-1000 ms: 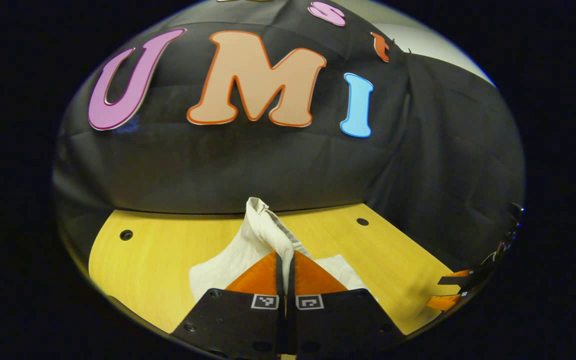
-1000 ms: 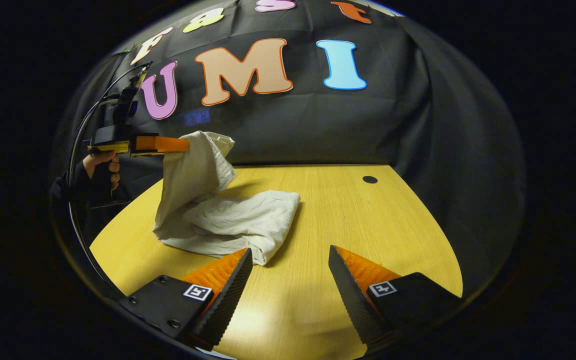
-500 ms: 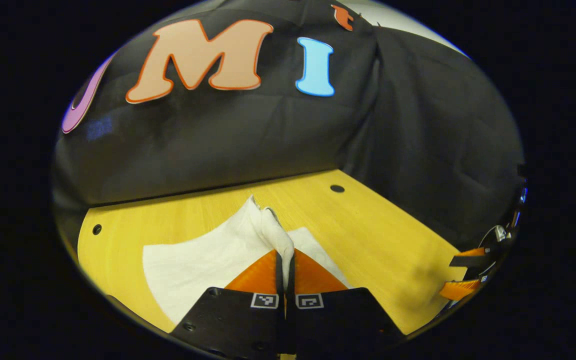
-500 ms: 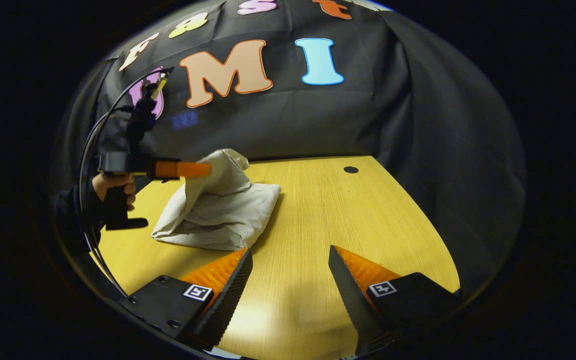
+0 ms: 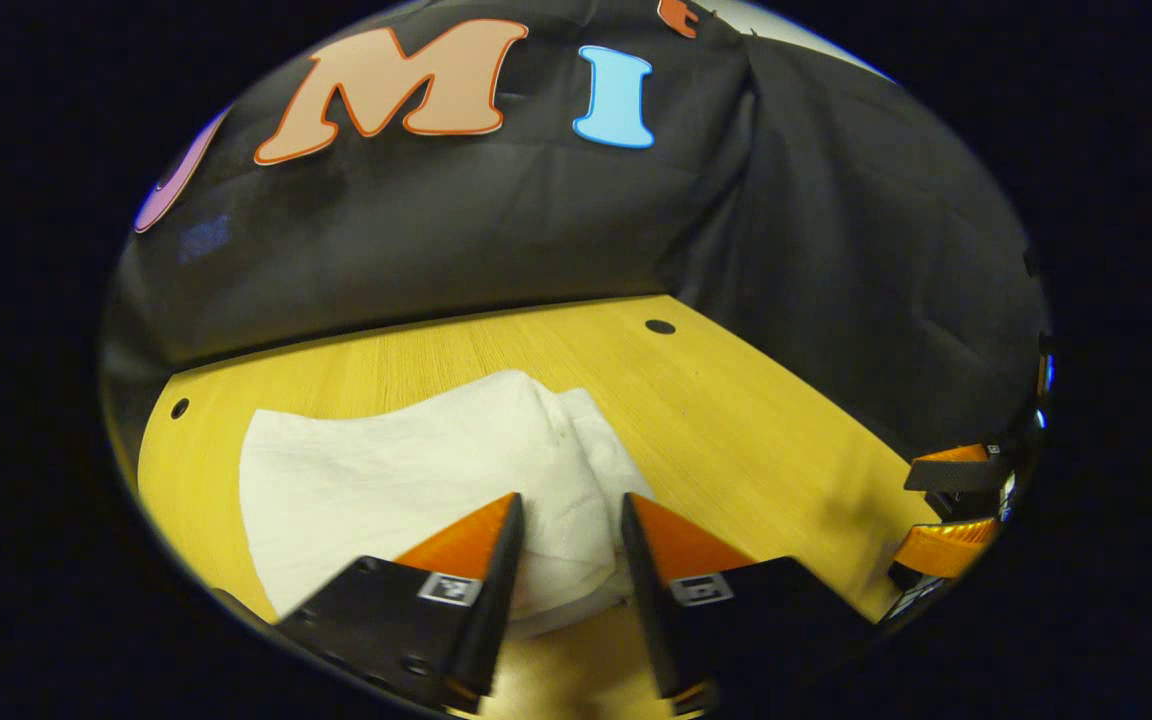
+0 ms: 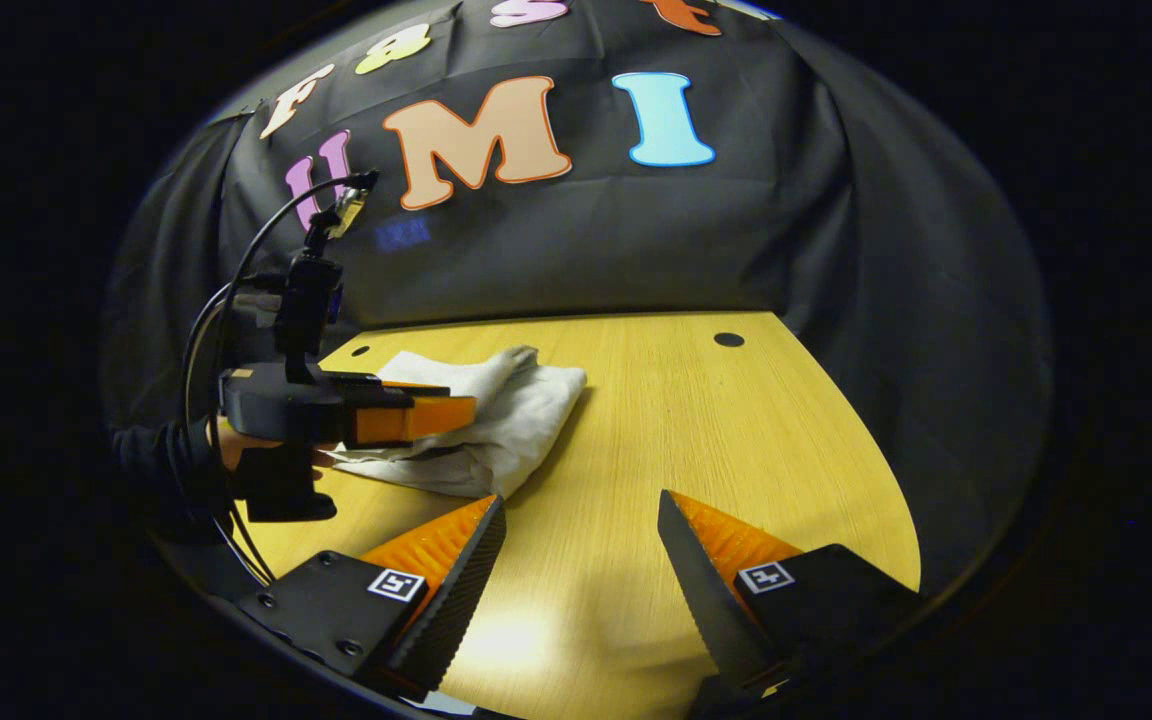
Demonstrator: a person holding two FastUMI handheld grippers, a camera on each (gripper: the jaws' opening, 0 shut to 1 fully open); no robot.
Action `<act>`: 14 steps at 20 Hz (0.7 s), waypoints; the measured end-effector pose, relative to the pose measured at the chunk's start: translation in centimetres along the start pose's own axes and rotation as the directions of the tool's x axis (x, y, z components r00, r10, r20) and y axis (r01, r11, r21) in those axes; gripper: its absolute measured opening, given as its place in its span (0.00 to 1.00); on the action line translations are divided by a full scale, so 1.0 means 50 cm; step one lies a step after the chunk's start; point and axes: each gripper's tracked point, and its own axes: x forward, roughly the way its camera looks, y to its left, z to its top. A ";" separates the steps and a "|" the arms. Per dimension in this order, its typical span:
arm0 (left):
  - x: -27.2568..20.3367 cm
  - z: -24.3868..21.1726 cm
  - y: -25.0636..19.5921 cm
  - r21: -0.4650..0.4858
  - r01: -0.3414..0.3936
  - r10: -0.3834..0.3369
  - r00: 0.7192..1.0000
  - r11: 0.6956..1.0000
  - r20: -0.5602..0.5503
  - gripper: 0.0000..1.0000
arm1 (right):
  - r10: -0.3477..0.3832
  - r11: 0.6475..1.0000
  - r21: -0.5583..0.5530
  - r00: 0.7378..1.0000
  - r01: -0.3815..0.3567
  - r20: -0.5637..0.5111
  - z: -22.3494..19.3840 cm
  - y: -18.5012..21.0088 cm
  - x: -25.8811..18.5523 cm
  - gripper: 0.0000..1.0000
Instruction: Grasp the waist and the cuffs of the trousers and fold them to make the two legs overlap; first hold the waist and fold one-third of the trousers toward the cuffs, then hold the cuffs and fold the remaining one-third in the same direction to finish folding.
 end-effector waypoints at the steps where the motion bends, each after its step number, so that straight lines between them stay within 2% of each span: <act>1: -0.020 0.015 0.015 0.005 -0.024 0.024 0.999 1.000 0.027 0.78 | 0.008 1.000 -0.012 1.000 -0.008 0.020 0.020 0.009 0.002 0.98; 2: -0.057 0.037 0.029 0.010 -0.042 0.042 0.998 0.999 0.057 0.99 | 0.014 1.000 -0.024 0.999 -0.013 0.041 0.046 0.019 0.006 0.94; 3: -0.081 0.059 0.042 0.009 -0.059 0.058 0.993 0.998 0.100 0.94 | 0.021 0.999 -0.031 0.998 -0.019 0.067 0.073 0.032 0.009 0.98; 7: -0.231 0.149 0.141 -0.005 -0.173 0.169 0.954 0.985 0.248 0.94 | 0.058 0.998 -0.037 0.980 -0.051 0.189 0.189 0.109 0.015 0.98; 10: -0.342 0.202 0.230 -0.027 -0.257 0.252 0.911 0.966 0.327 0.94 | 0.078 0.994 -0.097 0.953 -0.052 0.292 0.269 0.163 0.014 0.98; 11: -0.367 0.214 0.271 -0.033 -0.280 0.274 0.896 0.959 0.349 0.94 | 0.079 0.993 -0.110 0.945 -0.046 0.319 0.293 0.179 0.011 0.94; 14: -0.452 0.239 0.360 -0.059 -0.366 0.360 0.850 0.929 0.384 0.94 | 0.081 0.992 -0.121 0.909 -0.034 0.409 0.368 0.223 -0.004 0.94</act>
